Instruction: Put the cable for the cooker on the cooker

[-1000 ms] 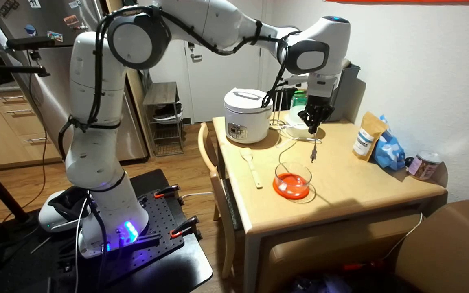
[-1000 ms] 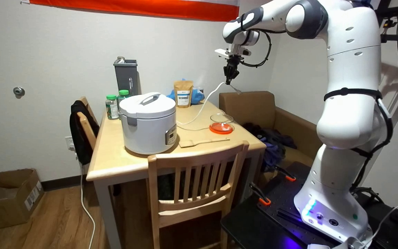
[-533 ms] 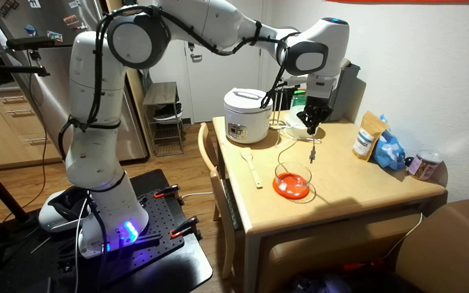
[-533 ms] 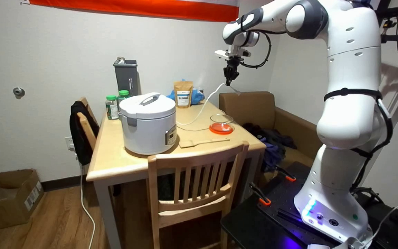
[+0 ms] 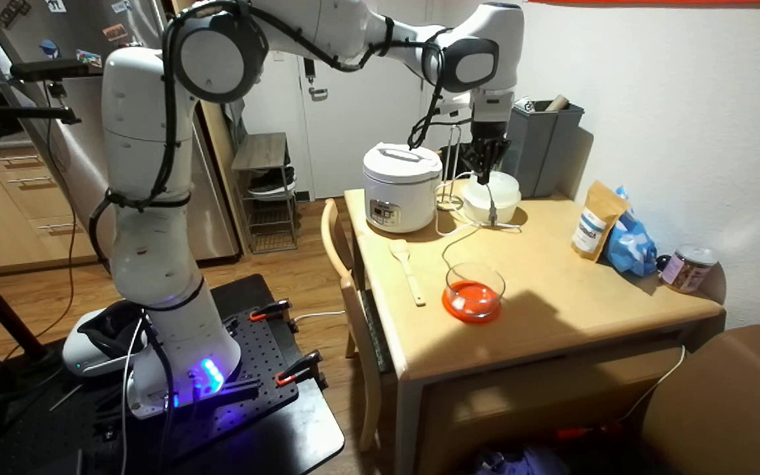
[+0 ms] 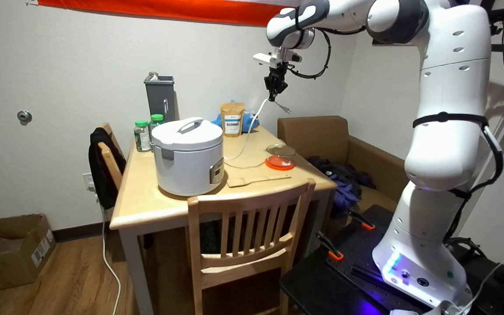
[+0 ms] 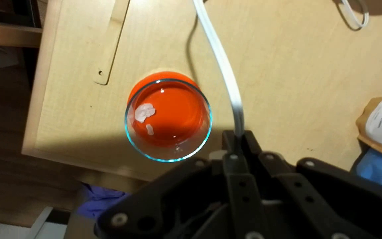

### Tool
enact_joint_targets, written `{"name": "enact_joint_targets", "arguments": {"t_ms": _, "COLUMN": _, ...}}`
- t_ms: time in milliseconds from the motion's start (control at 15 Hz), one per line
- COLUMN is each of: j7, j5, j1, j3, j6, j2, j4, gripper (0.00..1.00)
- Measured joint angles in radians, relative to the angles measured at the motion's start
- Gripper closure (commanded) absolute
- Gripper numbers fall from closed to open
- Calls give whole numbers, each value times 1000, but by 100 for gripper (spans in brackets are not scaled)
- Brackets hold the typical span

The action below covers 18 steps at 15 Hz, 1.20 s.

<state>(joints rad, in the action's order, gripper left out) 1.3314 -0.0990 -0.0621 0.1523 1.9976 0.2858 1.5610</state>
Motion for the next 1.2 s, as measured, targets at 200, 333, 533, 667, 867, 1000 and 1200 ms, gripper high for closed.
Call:
{"name": "enact_joint_targets", "arguments": {"t_ms": 200, "j7": -34, "j5": 19, "j1": 35, "j3": -35, "j6": 0, "j2": -34, "j4": 12, "gripper": 98}}
{"name": "enact_joint_targets", "arguments": {"t_ms": 333, "j7": -73, "j5": 19, "j1": 51, "j3": -57, "j6": 4, "j2": -52, "j4": 28, "gripper": 98}}
{"name": "enact_joint_targets", "arguments": {"t_ms": 533, "j7": -123, "j5": 25, "j1": 75, "j3": -86, "j6": 9, "j2": -75, "j4": 60, "gripper": 98}}
{"name": "enact_joint_targets", "arguments": {"t_ms": 667, "j7": -138, "j5": 25, "j1": 91, "j3": -104, "j6": 20, "j2": -88, "j4": 82, "gripper": 98}}
{"name": "enact_joint_targets", "arguments": {"t_ms": 867, "j7": -168, "j5": 24, "j1": 101, "j3": -121, "j6": 59, "j2": -105, "j4": 117, "gripper": 93}}
{"name": "enact_joint_targets", "arguments": {"t_ms": 1000, "j7": -171, "j5": 24, "j1": 99, "j3": -121, "j6": 66, "j2": -112, "j4": 129, "gripper": 93}}
{"name": "enact_joint_targets", "arguments": {"t_ms": 1200, "j7": -172, "j5": 24, "j1": 97, "j3": -120, "j6": 67, "j2": -116, "j4": 133, "gripper": 98}}
